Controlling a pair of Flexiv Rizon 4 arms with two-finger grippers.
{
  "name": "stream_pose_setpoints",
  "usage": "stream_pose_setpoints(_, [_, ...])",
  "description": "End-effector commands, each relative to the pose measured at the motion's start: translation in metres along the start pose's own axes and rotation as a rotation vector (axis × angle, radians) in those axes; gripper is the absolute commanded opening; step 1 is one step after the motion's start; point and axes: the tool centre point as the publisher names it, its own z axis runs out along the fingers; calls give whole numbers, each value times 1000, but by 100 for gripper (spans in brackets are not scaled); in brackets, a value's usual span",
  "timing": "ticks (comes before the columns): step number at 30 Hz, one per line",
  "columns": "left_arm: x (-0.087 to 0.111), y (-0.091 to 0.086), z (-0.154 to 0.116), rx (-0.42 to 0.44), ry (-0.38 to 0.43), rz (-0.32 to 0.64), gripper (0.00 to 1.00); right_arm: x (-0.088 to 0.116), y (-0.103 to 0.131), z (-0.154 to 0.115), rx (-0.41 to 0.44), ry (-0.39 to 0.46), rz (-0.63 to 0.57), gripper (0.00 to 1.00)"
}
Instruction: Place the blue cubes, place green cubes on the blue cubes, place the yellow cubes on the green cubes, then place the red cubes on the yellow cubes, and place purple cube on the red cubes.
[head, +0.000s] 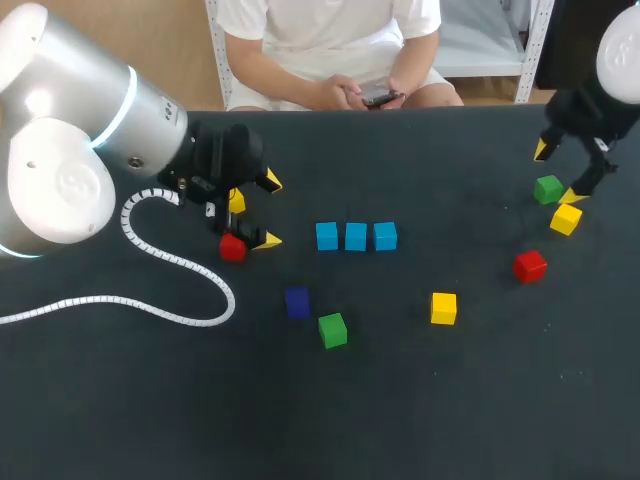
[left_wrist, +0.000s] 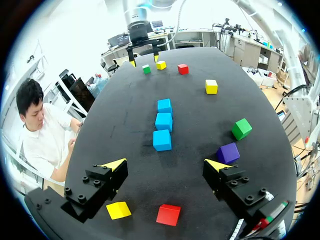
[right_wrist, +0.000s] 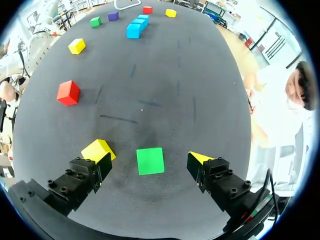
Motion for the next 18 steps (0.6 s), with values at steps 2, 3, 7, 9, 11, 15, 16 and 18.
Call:
stream_pose_setpoints(2, [1,1,0,1,-4,3,100,-1,0,5,-7,7,-6,100])
stream_pose_setpoints(3, [1,1,0,1,-4,3,100,-1,1,5,-8,8,-5,100])
stream_pose_setpoints(7, [1,1,0,1,-4,3,100,3,2,5,-9,4,14,100])
stream_pose_setpoints(9, [1,1,0,1,-4,3,100,5,3,4,-6,-8,26,92])
stream_pose_setpoints(11, [1,1,0,1,-4,3,100,7,4,2,-5,-24,35,67])
stream_pose_setpoints(15, [1,1,0,1,-4,3,100,9,6,1,-10,-37,52,75])
stream_pose_setpoints(16, [1,1,0,1,-4,3,100,10,6,1,-14,-40,57,81])
stream_pose_setpoints(18, [1,1,0,1,-4,3,100,12,5,2,-15,-58,69,86])
